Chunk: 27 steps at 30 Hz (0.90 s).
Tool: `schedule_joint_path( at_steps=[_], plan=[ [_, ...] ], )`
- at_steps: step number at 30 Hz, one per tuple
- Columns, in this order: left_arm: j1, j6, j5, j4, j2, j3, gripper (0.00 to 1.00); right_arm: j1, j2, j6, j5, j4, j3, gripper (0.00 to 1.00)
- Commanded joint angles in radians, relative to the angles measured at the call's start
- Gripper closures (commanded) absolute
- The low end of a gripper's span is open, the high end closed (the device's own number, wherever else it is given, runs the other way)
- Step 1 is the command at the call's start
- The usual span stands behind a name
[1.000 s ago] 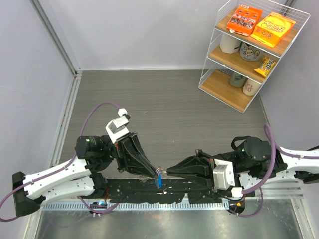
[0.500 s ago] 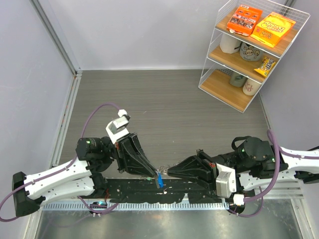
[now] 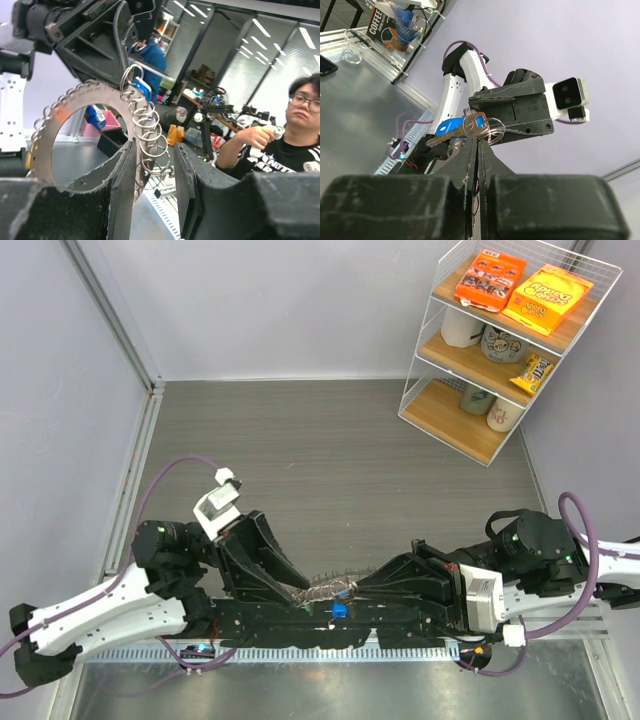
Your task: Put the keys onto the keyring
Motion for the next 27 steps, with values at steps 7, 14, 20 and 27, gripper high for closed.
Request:
schedule_joint_path(
  at_steps=[7, 14, 20, 27],
  plan=[
    [0.000, 0.292, -0.130, -0.511, -0.063, 0.269, 0.57, 0.004, 0.020, 0.175, 0.077, -0.135, 0.160, 0.94],
    [-0.002, 0.229, -0.098, -0.439, 0.008, 0.309, 0.58, 0.004, 0.116, 0.345, 0.315, -0.278, 0.282, 0.94],
    [-0.002, 0.218, -0.113, -0.404, -0.024, 0.231, 0.58, -0.109, 0.312, 0.579, 0.630, -0.546, 0.500, 0.94],
    [-0.002, 0.195, -0.122, -0.320, -0.128, 0.133, 0.57, -0.792, 0.351, 0.882, -0.229, -0.420, 0.143, 0.94]
  ],
)
